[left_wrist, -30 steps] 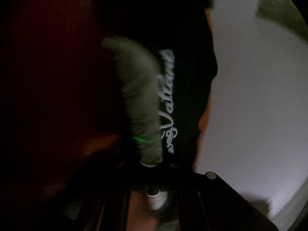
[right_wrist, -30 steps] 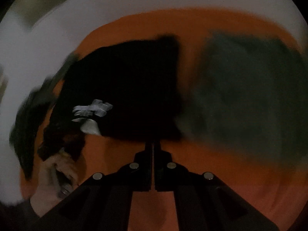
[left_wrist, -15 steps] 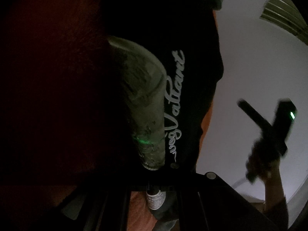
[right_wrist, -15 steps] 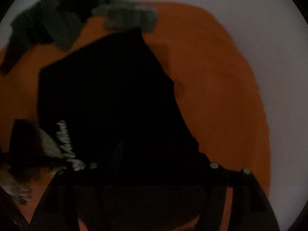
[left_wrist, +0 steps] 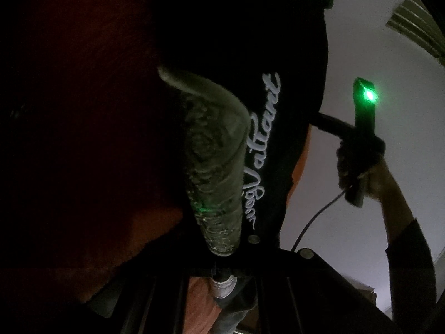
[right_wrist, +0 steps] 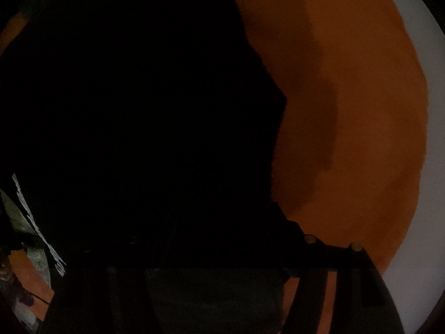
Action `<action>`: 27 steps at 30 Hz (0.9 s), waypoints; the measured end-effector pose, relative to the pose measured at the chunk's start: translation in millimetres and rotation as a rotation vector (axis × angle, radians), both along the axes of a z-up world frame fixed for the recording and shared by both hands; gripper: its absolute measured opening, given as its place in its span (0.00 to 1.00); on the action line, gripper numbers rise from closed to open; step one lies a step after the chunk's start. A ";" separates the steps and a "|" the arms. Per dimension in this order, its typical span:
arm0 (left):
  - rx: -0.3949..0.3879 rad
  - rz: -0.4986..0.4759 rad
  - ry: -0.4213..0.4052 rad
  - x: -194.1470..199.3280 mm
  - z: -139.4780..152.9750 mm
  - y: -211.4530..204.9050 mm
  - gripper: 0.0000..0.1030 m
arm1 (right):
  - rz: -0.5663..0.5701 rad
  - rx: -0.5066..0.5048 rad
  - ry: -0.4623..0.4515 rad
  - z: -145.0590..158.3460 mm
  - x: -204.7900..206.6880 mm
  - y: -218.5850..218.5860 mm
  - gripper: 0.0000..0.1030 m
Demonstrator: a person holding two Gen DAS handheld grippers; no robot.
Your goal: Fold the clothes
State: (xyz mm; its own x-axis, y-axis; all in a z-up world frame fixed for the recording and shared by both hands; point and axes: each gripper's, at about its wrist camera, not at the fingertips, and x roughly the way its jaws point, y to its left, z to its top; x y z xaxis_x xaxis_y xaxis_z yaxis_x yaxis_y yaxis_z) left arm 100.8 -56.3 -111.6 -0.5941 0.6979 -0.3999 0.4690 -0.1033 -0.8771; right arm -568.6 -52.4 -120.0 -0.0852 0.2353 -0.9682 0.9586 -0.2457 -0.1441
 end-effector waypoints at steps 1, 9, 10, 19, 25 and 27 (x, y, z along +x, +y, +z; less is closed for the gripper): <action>0.001 0.001 0.000 1.3 -1.7 -8.2 0.06 | -0.009 0.002 -0.022 1.1 -3.8 -0.4 0.55; -0.074 -0.026 0.077 18.0 26.2 -9.3 0.05 | -0.056 -0.099 -0.120 51.0 -30.5 13.4 0.07; -0.084 -0.029 0.088 21.2 28.5 -11.2 0.05 | -0.067 -0.115 -0.129 58.3 -33.6 15.6 0.07; -0.201 -0.061 0.282 41.1 97.4 -55.7 0.05 | -0.169 -0.346 -0.188 151.3 -55.7 44.2 0.07; -0.326 -0.240 0.503 62.0 199.4 -112.2 0.05 | -0.285 -0.553 -0.226 232.6 -31.5 108.6 0.07; -0.364 -0.292 0.587 67.3 238.0 -127.6 0.05 | -0.321 -0.621 -0.236 261.5 -20.5 134.5 0.07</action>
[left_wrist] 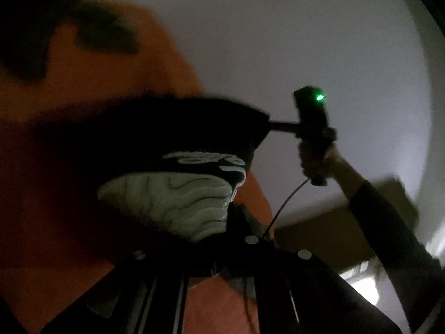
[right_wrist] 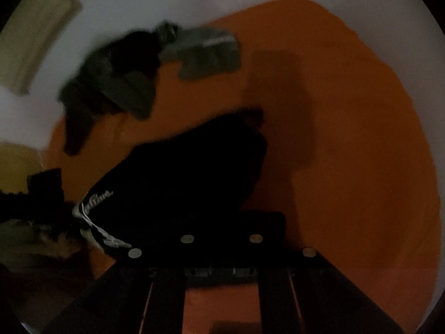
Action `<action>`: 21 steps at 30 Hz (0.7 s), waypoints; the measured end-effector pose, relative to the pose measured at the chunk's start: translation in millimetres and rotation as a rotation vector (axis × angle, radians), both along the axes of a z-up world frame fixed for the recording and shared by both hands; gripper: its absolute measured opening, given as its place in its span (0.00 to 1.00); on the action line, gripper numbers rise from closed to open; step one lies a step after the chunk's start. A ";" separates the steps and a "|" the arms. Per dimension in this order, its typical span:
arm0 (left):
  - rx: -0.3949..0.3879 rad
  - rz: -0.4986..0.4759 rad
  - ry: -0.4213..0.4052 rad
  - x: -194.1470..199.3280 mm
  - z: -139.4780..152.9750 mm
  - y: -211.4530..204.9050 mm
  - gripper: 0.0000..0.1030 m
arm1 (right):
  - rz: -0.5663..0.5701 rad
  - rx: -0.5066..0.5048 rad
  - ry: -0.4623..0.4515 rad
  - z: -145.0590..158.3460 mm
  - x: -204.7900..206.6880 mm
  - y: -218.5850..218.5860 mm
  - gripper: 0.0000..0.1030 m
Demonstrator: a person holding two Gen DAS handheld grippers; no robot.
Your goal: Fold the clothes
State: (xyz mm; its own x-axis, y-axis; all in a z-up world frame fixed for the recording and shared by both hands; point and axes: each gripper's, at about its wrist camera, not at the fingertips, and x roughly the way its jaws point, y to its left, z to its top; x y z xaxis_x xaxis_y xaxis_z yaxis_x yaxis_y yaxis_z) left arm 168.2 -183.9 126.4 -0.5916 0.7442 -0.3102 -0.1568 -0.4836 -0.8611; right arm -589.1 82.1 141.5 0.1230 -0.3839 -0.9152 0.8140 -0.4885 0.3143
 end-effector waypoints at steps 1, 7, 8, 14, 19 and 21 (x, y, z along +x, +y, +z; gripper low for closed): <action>-0.016 -0.033 0.051 2.7 25.5 -9.1 0.05 | -0.024 -0.046 -0.007 12.9 16.5 17.5 0.07; -0.194 -0.280 0.376 44.6 110.6 -35.8 0.05 | -0.145 -0.283 -0.013 54.2 187.0 102.0 0.07; -0.225 -0.340 0.376 56.1 107.8 -37.4 0.05 | -0.183 -0.311 -0.015 52.3 219.0 117.2 0.08; -0.385 -0.691 0.278 152.9 36.3 -14.5 0.05 | -0.449 -0.370 -0.078 -75.2 444.0 175.7 0.08; -0.526 -0.862 0.186 220.6 -26.4 -5.2 0.05 | -0.559 -0.305 -0.168 -189.7 563.9 166.9 0.08; -0.574 -0.863 0.186 234.8 -28.6 2.2 0.07 | -0.604 -0.294 -0.205 -222.1 598.8 167.3 0.08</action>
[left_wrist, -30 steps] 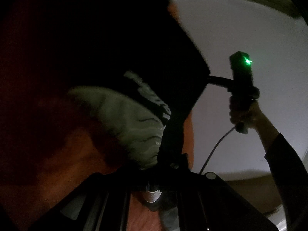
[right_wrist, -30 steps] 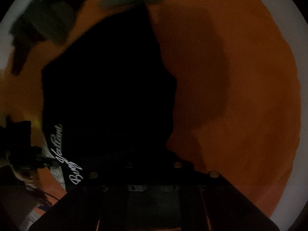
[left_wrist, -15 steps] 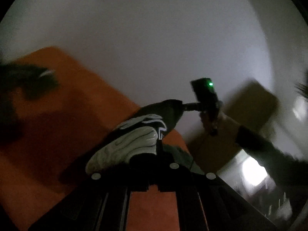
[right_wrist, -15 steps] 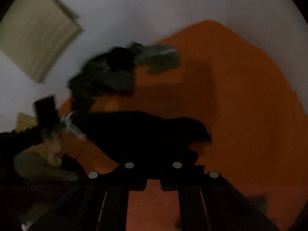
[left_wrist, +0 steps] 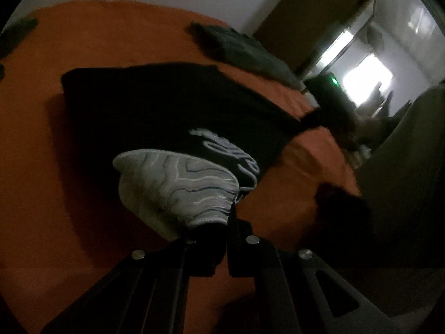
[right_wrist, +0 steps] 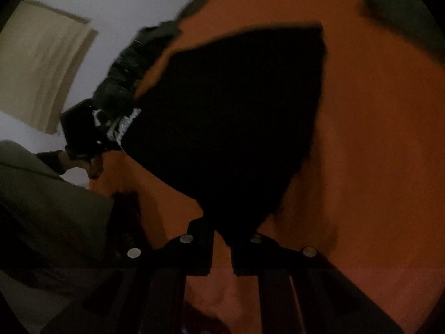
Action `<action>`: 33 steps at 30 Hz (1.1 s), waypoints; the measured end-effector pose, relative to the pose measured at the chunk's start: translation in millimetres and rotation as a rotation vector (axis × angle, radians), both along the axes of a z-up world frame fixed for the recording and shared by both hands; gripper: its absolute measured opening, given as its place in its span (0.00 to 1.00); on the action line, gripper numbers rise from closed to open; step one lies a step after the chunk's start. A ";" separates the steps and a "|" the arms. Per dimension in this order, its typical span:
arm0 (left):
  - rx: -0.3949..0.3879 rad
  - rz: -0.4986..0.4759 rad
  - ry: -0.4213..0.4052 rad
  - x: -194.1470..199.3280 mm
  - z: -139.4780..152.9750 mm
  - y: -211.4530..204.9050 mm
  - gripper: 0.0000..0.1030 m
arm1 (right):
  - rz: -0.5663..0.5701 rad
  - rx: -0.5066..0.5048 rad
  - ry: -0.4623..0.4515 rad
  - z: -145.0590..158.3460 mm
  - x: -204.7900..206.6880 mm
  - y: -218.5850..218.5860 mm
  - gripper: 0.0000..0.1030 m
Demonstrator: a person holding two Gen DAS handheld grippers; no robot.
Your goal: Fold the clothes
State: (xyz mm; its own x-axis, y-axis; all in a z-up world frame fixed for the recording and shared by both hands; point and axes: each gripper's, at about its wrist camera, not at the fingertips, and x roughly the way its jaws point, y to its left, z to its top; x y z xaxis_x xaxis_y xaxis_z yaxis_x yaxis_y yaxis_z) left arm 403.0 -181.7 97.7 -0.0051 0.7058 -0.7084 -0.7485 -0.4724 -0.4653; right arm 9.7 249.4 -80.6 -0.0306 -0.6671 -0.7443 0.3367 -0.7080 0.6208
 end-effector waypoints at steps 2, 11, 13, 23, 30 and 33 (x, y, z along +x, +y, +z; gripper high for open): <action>-0.023 0.015 0.044 9.5 9.9 8.9 0.10 | -0.046 0.002 0.005 -1.3 13.0 7.7 0.07; -0.215 0.093 -0.130 51.2 -51.0 -21.9 0.14 | -0.204 0.005 0.020 7.2 28.6 27.3 0.07; -0.213 0.170 -0.216 48.0 -42.8 -38.3 0.14 | -0.238 0.028 0.023 14.3 24.8 29.7 0.07; -0.219 0.285 -0.384 -0.3 -24.1 28.8 0.15 | -0.287 0.173 0.097 30.5 16.5 9.5 0.47; -0.389 0.105 -0.267 30.0 -61.6 116.7 0.14 | -0.056 0.296 0.174 21.6 23.0 -53.9 0.01; -0.411 0.207 -0.342 33.1 -89.6 86.4 0.02 | -0.097 0.360 0.113 -2.7 23.8 -40.4 0.00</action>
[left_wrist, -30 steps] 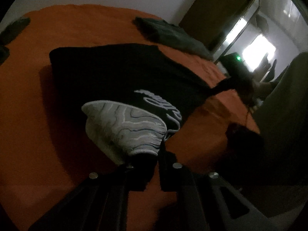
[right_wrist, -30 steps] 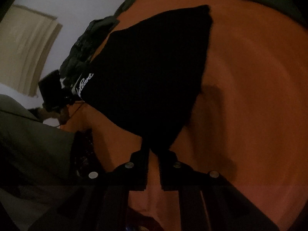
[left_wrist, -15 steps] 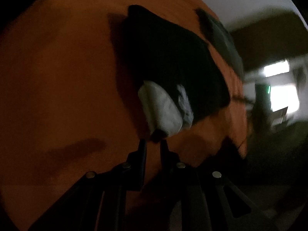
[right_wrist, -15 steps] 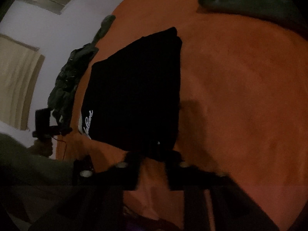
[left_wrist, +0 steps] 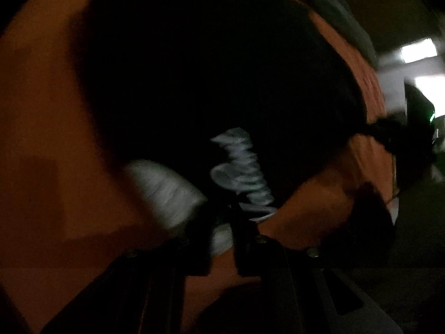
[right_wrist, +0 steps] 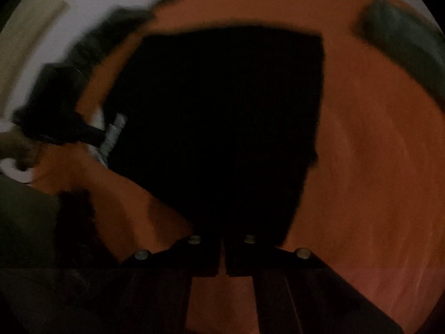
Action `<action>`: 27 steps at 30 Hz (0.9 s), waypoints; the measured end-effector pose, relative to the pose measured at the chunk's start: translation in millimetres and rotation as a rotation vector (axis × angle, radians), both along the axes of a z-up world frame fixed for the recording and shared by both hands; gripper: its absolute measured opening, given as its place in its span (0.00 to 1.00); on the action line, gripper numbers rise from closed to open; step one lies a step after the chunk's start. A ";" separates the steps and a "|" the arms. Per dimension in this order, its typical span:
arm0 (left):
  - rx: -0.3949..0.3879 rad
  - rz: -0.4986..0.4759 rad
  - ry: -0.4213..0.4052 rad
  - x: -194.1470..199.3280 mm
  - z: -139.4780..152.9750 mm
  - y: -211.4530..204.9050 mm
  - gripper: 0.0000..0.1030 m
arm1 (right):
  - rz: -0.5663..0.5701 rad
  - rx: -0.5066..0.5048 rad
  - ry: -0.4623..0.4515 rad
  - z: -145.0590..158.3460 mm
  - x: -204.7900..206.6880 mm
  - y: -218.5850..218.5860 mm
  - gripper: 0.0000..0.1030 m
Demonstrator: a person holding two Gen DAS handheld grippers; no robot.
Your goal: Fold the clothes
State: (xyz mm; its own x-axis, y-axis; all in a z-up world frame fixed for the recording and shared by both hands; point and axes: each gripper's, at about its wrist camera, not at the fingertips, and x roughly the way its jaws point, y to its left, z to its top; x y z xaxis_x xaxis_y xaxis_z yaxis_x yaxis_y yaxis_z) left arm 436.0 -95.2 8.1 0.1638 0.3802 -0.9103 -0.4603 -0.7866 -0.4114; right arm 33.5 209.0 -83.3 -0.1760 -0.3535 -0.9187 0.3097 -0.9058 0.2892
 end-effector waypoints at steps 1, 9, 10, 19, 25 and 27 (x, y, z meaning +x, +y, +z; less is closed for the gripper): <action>0.013 0.063 0.001 -3.4 -1.9 -14.9 0.02 | -0.029 0.015 -0.012 -7.1 0.1 8.3 0.00; -0.058 0.269 0.074 -15.9 19.8 -58.7 0.02 | -0.121 0.059 0.069 12.9 -0.4 61.1 0.00; -0.053 0.268 0.115 -23.2 36.0 -54.1 0.02 | -0.109 0.013 0.093 23.7 -2.4 55.5 0.00; 0.003 0.214 0.259 -105.5 45.2 48.4 0.07 | 0.042 -0.025 0.131 23.5 -52.6 -35.8 0.00; -0.103 0.362 0.250 -140.3 5.6 9.4 0.07 | 0.088 -0.008 0.089 1.3 -68.7 -10.5 0.00; -0.024 0.431 0.236 -151.1 16.7 -9.2 0.07 | 0.132 -0.008 0.124 24.2 -80.3 0.8 0.08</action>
